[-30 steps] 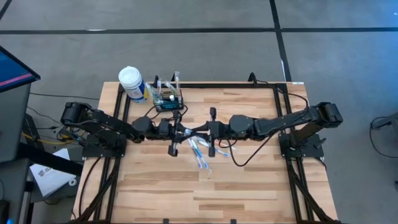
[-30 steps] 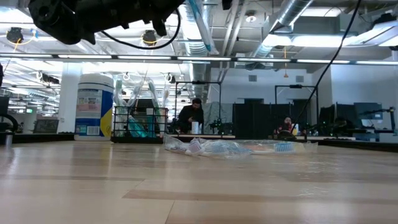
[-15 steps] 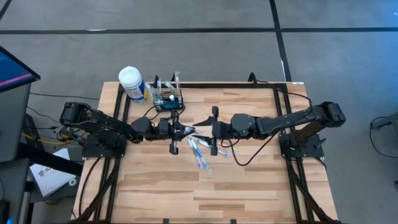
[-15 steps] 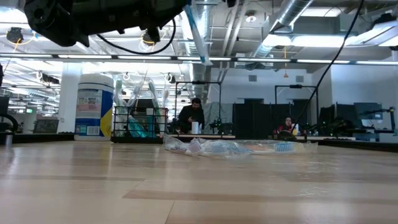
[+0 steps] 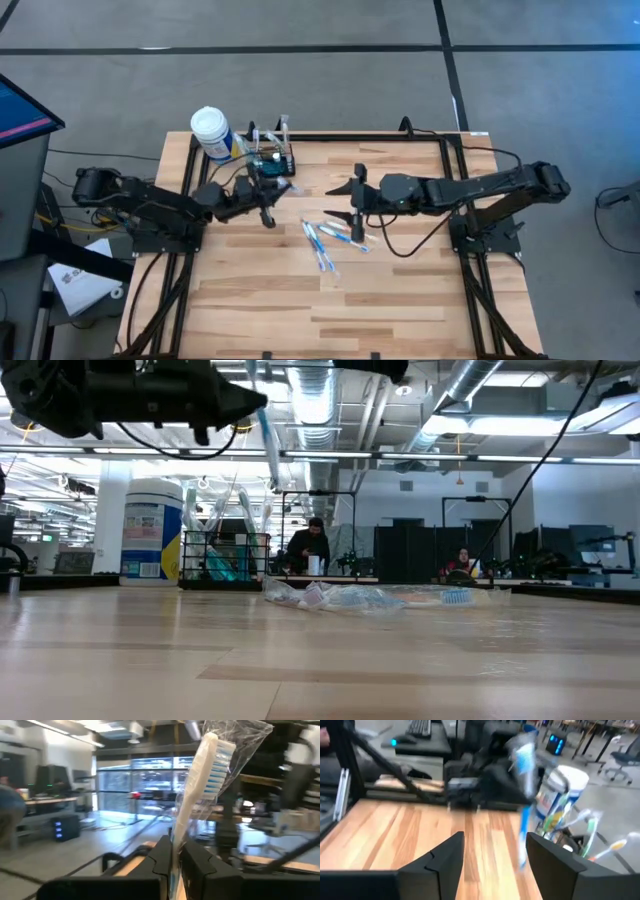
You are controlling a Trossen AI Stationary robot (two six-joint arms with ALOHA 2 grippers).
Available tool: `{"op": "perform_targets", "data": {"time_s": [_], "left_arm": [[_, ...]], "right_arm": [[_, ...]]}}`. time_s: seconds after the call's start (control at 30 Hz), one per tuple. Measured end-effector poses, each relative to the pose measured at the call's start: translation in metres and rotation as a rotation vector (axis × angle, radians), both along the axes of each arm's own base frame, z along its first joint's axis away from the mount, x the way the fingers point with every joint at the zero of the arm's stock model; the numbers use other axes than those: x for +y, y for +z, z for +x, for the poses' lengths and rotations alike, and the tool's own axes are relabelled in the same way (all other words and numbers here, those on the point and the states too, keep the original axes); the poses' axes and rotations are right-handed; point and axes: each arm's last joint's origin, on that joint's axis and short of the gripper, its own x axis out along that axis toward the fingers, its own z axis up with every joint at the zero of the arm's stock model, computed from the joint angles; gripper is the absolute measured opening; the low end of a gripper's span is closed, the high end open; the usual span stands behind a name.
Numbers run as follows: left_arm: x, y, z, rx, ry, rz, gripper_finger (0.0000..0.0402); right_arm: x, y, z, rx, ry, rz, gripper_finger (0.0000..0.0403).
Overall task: Pick & Place toothbrushing station
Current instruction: Put the blue toothbrush into the black wire organizer
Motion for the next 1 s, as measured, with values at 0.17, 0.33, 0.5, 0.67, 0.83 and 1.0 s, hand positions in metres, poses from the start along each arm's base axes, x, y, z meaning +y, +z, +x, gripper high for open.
{"op": "perform_targets", "data": {"time_s": [0.17, 0.33, 0.5, 0.67, 0.83, 1.0], "left_arm": [[0.014, 0.000, -0.009, 0.045, 0.110, -0.017, 0.0010], [0.035, -0.006, -0.012, 0.078, 0.209, -0.077, 0.0011], [0.052, -0.008, -0.016, 0.093, 0.282, -0.104, 0.0011], [0.068, 0.001, -0.012, 0.123, 0.290, -0.130, 0.0011], [0.085, 0.014, -0.010, 0.155, 0.321, -0.131, 0.0011], [0.098, 0.014, -0.015, 0.138, 0.353, -0.159, 0.0011]], "right_arm": [[-0.001, -0.011, 0.003, 0.076, -0.004, -0.009, 0.0188], [-0.003, -0.017, 0.006, 0.109, -0.011, -0.013, 0.0171], [-0.003, -0.021, 0.007, 0.136, -0.003, -0.019, 0.0158], [-0.003, -0.024, 0.008, 0.153, -0.001, -0.026, 0.0149], [-0.003, -0.032, 0.007, 0.166, 0.000, -0.031, 0.0142], [-0.003, -0.034, 0.006, 0.174, 0.001, -0.032, 0.0135]]}}
